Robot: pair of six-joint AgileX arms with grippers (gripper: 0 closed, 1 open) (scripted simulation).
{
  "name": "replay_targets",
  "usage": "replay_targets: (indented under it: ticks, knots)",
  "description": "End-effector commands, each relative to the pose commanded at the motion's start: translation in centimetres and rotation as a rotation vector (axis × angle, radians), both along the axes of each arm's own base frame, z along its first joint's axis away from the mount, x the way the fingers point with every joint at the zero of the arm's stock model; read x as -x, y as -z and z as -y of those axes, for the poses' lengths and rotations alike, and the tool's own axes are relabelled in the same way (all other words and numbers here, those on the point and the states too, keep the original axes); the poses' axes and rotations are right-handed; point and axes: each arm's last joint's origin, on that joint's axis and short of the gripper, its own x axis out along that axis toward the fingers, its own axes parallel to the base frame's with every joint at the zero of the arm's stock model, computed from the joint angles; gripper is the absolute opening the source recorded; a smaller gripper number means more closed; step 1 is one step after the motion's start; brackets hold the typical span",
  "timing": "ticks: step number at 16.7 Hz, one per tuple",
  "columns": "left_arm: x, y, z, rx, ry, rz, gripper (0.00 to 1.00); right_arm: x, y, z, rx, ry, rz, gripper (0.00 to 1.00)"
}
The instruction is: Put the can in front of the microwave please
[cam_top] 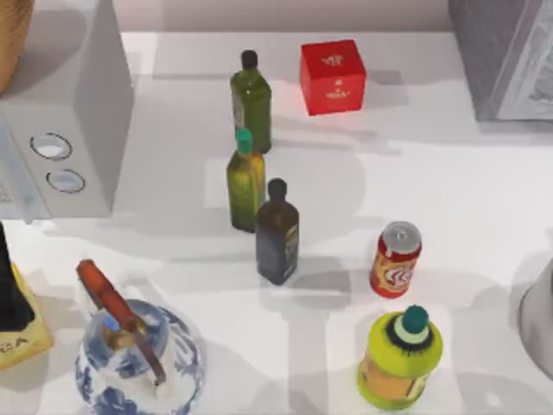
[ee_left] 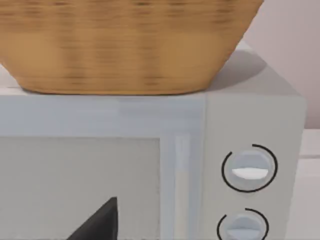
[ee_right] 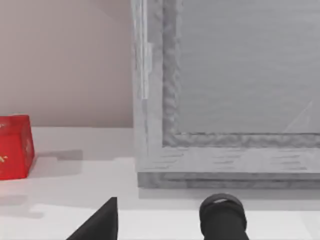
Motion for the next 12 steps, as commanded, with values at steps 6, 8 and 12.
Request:
replay_targets:
  ticks: [6,8,12]
  knots:
    - [-0.1,-2.0,0.6,0.004,0.055,-0.065,1.0,0.0,0.0,0.0,0.0,0.0,0.0,1.0]
    - [-0.4,-4.3,1.1,0.004,0.106,-0.134,1.0,0.0,0.0,0.0,0.0,0.0,0.0,1.0]
    - [-2.8,-10.7,3.2,-0.013,0.234,-0.343,1.0,0.0,0.0,0.0,0.0,0.0,0.0,1.0]
